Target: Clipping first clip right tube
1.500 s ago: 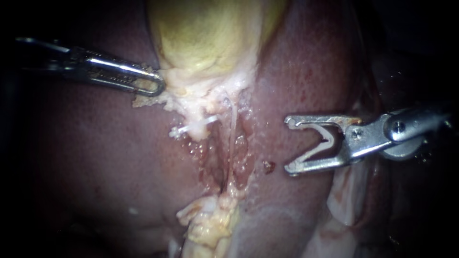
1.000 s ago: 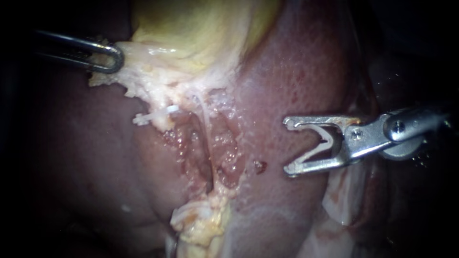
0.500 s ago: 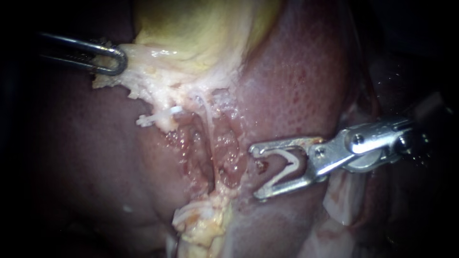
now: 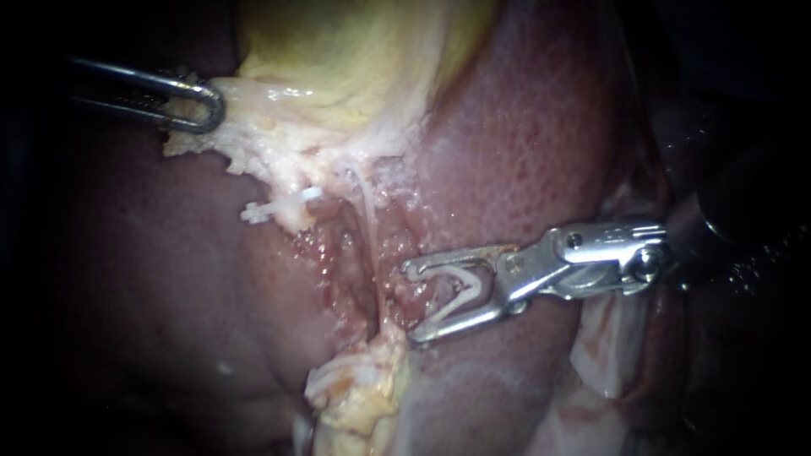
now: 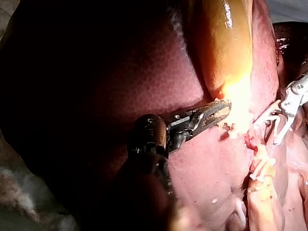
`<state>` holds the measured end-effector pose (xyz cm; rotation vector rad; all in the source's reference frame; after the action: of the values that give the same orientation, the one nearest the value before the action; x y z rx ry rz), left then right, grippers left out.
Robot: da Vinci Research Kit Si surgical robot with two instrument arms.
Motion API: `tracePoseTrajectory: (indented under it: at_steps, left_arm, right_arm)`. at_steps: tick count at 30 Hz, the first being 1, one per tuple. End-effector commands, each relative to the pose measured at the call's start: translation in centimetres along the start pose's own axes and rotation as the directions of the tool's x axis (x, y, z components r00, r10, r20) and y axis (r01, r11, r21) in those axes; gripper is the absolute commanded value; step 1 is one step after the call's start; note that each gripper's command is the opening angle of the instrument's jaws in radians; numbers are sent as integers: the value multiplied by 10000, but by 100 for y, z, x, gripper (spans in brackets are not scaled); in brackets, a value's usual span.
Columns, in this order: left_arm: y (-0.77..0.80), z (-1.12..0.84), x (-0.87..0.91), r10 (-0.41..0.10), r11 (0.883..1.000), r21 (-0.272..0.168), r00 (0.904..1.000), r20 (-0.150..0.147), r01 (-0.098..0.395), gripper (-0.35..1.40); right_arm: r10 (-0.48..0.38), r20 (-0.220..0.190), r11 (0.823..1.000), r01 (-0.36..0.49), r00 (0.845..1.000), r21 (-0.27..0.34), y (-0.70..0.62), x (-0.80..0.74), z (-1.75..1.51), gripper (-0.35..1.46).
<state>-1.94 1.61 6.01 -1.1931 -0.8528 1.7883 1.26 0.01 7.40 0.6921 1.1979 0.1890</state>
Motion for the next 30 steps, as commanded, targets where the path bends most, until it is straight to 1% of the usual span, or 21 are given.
tracePoseTrajectory:
  at_steps: [1,6,12,16,18,21,24,30]
  left_arm:
    - [0,0,0,0,10000,0,10000,0,0,-35]
    - [1,0,0,-1,10000,3,10000,-1,1,-35]
    - [1,0,0,-2,10000,5,10000,-2,2,-35]
    - [2,0,0,-2,10000,7,10000,-3,2,-35]
    - [2,0,0,-3,10000,7,10000,-3,3,-35]
    - [2,0,0,-3,10000,8,10000,-4,3,-35]
    - [2,0,0,-3,10000,8,10000,-4,3,-35]
    - [2,1,0,-4,10000,10,10000,-5,4,-35]
  right_arm:
    - [160,-80,9999,-160,9998,-22,2,-1,3,49]
    - [447,-587,9990,-448,9973,-5,6,-1,19,49]
    - [847,-1424,9964,-839,9862,119,11,5,37,49]
    - [984,-1856,9951,-958,9777,234,10,10,45,49]
    - [1084,-2051,9941,-1040,9727,323,7,13,49,49]
    - [1063,-2157,9940,-978,9707,497,0,17,52,49]
    - [1057,-2107,9931,-923,9718,723,-10,25,53,49]
    - [1105,-2048,9894,-882,9726,1152,-33,47,48,46]
